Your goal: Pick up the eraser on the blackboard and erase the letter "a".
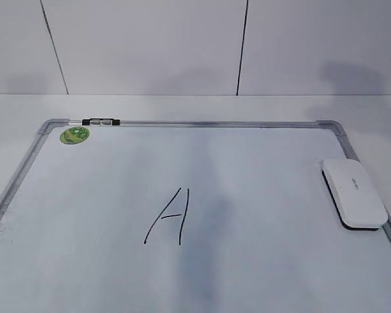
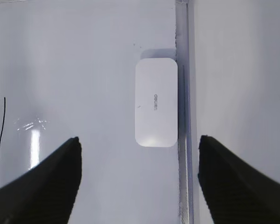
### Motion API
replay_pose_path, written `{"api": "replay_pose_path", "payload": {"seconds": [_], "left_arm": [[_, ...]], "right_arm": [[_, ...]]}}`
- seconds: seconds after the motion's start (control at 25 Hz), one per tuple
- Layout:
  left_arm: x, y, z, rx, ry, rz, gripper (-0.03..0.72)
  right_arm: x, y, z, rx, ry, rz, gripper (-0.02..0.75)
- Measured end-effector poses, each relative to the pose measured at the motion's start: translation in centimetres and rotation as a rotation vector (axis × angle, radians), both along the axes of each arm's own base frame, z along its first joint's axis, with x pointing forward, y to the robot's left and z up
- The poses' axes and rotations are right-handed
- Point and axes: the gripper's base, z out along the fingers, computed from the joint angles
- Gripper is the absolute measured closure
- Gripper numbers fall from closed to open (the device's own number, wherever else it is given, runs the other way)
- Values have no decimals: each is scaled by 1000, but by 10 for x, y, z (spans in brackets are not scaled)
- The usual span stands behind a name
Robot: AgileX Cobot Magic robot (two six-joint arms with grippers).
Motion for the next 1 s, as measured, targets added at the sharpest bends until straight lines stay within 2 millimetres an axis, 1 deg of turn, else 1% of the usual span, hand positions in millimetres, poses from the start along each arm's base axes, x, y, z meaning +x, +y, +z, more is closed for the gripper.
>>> {"api": "replay_pose_path", "payload": {"seconds": [0.12,0.28,0.36,0.48,0.6,0.72,0.88,1.0], "left_arm": [[-18,-6,15,-2,-39,-31,389],[-44,-13,32,-9,-78,-77,382],[-56,-12,40,-12,-97,-79,380],[-79,-10,52,-20,-130,-75,379],[-107,-7,66,-26,-197,-76,379],[-135,-4,77,-33,-269,-78,379],[-172,-1,80,-56,-349,-85,379],[-194,0,70,-73,-373,-93,379]], "right_arm": [[-25,-3,3,3,-22,0,145],[-61,-6,0,9,-35,3,144],[-77,-7,-4,9,-38,11,144],[-99,-2,-10,14,-50,55,145],[-119,1,-12,23,-70,95,145],[-137,-2,-10,41,-115,90,145],[-160,-3,-5,67,-175,114,145],[-172,-4,-1,84,-216,133,146]]}}
